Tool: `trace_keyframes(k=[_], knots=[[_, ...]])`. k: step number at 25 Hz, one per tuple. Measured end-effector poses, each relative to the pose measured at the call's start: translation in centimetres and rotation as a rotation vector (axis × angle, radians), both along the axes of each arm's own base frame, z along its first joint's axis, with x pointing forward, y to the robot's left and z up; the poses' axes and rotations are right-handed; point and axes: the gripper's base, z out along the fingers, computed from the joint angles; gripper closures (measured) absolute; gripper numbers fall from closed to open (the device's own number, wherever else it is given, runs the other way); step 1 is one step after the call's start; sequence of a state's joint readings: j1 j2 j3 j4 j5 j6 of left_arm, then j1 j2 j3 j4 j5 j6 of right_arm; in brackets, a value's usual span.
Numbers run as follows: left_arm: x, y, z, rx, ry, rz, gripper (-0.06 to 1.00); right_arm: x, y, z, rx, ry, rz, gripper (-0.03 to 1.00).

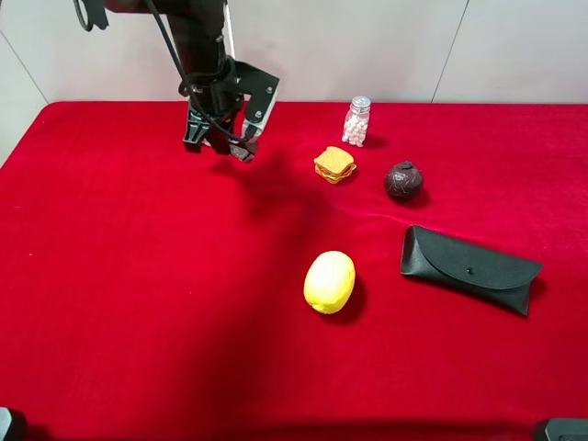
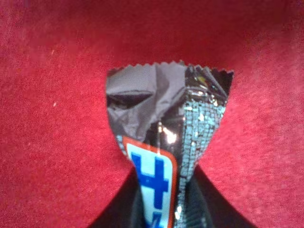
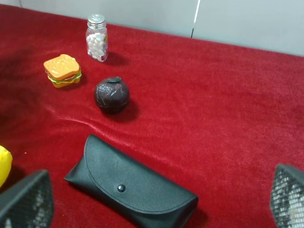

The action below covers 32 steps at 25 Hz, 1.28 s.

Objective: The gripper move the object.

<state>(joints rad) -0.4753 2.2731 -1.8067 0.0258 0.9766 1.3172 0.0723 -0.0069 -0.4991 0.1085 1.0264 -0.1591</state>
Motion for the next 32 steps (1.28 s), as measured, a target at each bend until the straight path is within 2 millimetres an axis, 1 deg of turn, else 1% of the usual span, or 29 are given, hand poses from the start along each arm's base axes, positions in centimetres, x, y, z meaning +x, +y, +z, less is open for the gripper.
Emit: trace_keyframes(k=[5, 13, 18, 23, 27, 32], knots=[[-1.9, -1.2, 0.9, 0.007, 0.016, -0.036, 0.78, 0.0, 0.0, 0.0, 0.000, 0.000, 0.000, 0.27], [-5.3, -1.9, 0.6, 0.037, 0.074, -0.064, 0.78, 0.0, 0.0, 0.0, 0.000, 0.000, 0.000, 0.27], [-7.1, -3.1, -0.7, 0.053, 0.102, -0.093, 0.78, 0.0, 0.0, 0.0, 0.000, 0.000, 0.000, 0.27], [-8.5, -4.2, -1.9, 0.045, 0.089, -0.133, 0.78, 0.0, 0.0, 0.0, 0.000, 0.000, 0.000, 0.27], [-9.2, -4.5, -2.7, 0.037, 0.082, -0.135, 0.78, 0.0, 0.0, 0.0, 0.000, 0.000, 0.000, 0.27], [-9.6, -4.2, -3.8, 0.030, 0.076, -0.127, 0.78, 0.0, 0.0, 0.0, 0.001, 0.000, 0.000, 0.27]])
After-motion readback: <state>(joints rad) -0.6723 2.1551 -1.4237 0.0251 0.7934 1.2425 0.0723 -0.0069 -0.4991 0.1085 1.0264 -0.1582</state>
